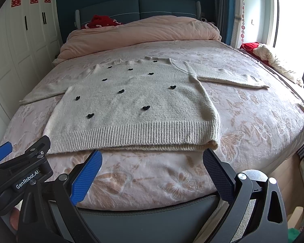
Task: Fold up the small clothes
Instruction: 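Grasp the sweater sleeve cuff with the right gripper and lift it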
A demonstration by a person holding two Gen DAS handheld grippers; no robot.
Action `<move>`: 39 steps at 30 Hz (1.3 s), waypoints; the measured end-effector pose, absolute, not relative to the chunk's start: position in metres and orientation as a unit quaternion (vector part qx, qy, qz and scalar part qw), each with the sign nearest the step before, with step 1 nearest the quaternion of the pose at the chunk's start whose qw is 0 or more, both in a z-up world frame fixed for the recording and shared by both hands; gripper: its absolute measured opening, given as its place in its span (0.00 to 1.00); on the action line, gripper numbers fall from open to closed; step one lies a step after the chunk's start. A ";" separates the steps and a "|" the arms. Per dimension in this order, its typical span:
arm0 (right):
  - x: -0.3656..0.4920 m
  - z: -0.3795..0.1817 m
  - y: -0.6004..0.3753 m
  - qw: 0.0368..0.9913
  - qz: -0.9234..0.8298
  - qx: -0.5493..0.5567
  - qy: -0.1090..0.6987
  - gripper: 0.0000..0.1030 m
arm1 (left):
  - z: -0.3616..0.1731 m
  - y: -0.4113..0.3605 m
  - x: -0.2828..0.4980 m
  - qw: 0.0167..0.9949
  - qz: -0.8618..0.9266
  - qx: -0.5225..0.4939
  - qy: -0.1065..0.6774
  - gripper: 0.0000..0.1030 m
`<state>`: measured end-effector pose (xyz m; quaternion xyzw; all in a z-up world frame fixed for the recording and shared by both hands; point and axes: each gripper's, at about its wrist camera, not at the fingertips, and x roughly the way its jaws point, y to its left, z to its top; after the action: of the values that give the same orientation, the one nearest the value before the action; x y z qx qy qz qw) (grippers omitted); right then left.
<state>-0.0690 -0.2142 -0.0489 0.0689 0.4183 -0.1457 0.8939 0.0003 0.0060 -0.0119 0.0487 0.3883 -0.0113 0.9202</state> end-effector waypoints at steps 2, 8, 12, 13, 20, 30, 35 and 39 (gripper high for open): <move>-0.069 -0.049 -0.214 0.894 -0.145 0.069 0.418 0.95 | -0.012 0.006 0.000 0.920 -0.011 0.049 0.389 0.95; -0.061 -0.056 -0.224 0.895 -0.114 0.074 0.425 0.95 | -0.015 0.010 0.009 0.914 -0.026 0.031 0.403 0.95; -0.042 -0.063 -0.282 0.890 -0.127 0.114 0.422 0.95 | -0.016 0.019 0.025 0.909 -0.026 0.001 0.417 0.95; -0.034 -0.066 -0.311 0.886 -0.144 0.128 0.422 0.95 | -0.018 0.020 0.032 0.906 -0.024 -0.003 0.422 0.95; 0.028 -0.086 -0.500 0.859 -0.267 0.168 0.404 0.95 | -0.025 0.004 0.075 0.906 -0.001 0.024 0.424 0.95; 0.097 -0.148 -0.705 0.795 -0.365 0.298 0.382 0.95 | -0.046 -0.036 0.129 0.895 -0.009 0.025 0.445 0.95; 0.099 -0.175 -0.748 0.777 -0.374 0.375 0.341 0.86 | -0.061 -0.049 0.145 0.889 -0.017 0.031 0.457 0.95; 0.117 -0.173 -0.759 0.773 -0.337 0.431 0.323 0.11 | -0.068 -0.050 0.154 0.887 -0.023 0.032 0.459 0.95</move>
<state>0.1167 -0.7588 -0.1731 0.4307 0.3225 -0.3371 0.7725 0.1543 -0.0503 -0.0682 0.0324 0.4595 -0.0231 0.8873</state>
